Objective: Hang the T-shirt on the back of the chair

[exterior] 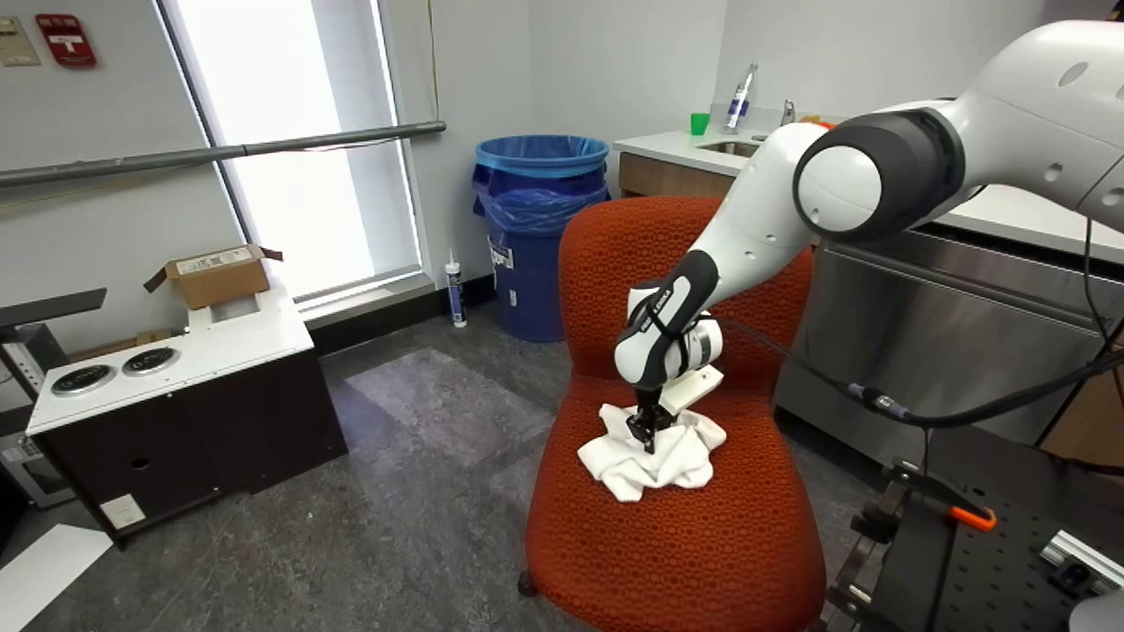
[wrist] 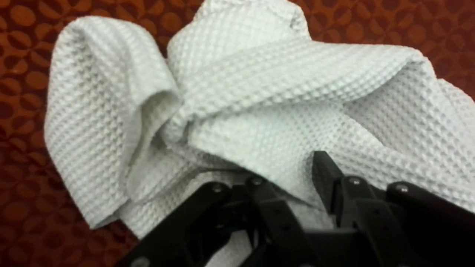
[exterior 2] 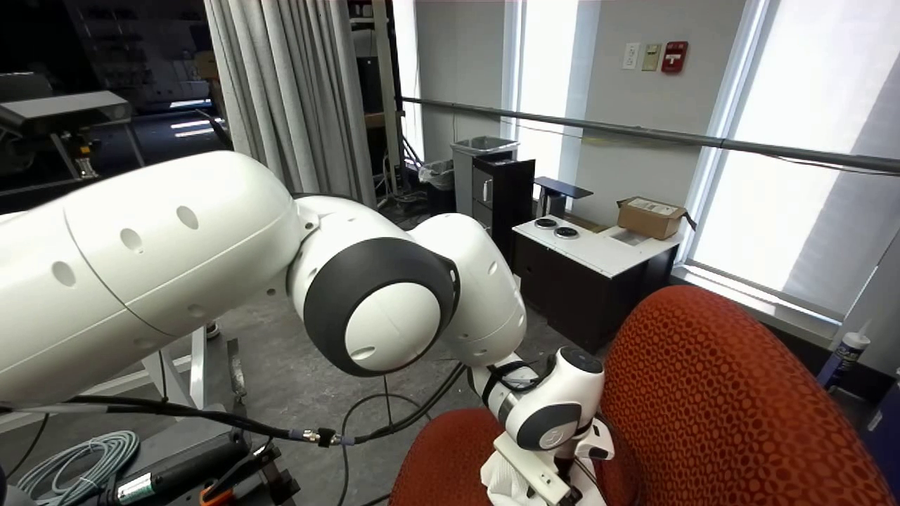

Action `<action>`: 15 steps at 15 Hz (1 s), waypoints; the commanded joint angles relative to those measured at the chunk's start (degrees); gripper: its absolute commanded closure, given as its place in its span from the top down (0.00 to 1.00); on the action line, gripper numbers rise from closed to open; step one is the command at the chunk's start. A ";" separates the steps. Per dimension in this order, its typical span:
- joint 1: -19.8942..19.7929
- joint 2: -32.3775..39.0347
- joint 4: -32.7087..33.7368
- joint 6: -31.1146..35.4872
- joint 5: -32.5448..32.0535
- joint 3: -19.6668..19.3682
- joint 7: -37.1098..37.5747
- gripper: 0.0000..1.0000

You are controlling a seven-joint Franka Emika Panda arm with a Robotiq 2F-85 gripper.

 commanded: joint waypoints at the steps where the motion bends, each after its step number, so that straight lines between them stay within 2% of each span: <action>1: -1.72 -2.69 -1.27 -0.95 -0.35 1.36 -2.51 0.01; 12: -4.82 -13.43 -8.46 0.85 0.49 4.62 -6.48 0.00; 15: -4.15 -16.56 -9.27 -2.40 0.36 3.87 -5.47 0.00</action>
